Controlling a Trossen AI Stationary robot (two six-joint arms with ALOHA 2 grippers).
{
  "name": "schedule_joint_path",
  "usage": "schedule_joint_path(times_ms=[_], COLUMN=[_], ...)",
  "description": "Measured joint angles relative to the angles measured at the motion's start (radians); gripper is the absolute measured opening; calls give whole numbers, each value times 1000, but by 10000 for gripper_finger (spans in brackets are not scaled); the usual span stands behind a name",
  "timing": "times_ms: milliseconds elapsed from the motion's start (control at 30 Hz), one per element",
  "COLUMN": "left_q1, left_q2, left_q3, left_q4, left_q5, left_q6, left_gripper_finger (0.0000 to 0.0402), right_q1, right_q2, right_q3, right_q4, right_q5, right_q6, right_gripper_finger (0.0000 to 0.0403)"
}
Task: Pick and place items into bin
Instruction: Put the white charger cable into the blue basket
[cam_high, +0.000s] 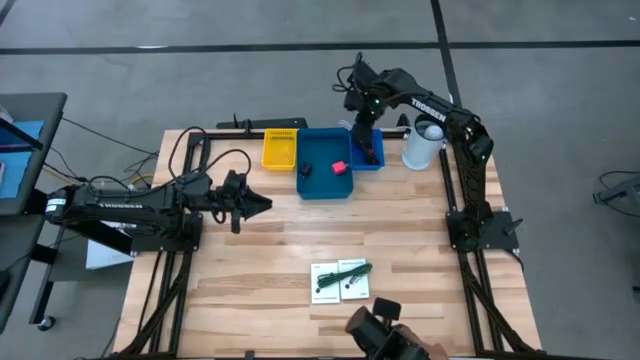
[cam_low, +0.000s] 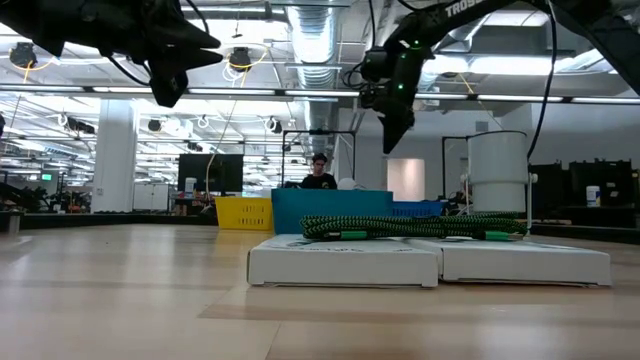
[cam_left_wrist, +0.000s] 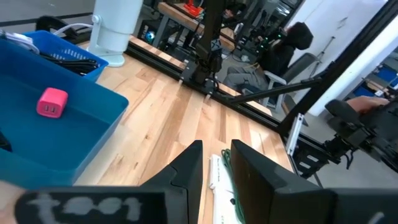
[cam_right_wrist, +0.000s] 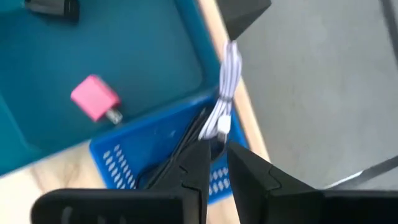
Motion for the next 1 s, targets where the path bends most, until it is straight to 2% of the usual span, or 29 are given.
schedule_joint_path(times_ms=[267,500,633,867,1000], left_q1=[0,0,0,0,0], left_q2=[0,0,0,0,0], left_q3=[0,0,0,0,0], left_q4=[0,1,1,1,0], left_q5=[-55,-80,-80,-80,-80], left_q6=[1,1,1,1,1], left_gripper_finger=[71,71,71,71,71], right_q1=[30,123,212,388,472], right_q2=[0,0,0,0,-8], right_q3=[0,0,0,-2,-56], right_q4=[-222,-368,-389,-388,-365], right_q5=[-8,-157,-210,-213,-215], right_q6=[10,63,71,70,77], right_gripper_finger=[51,51,51,51,49])
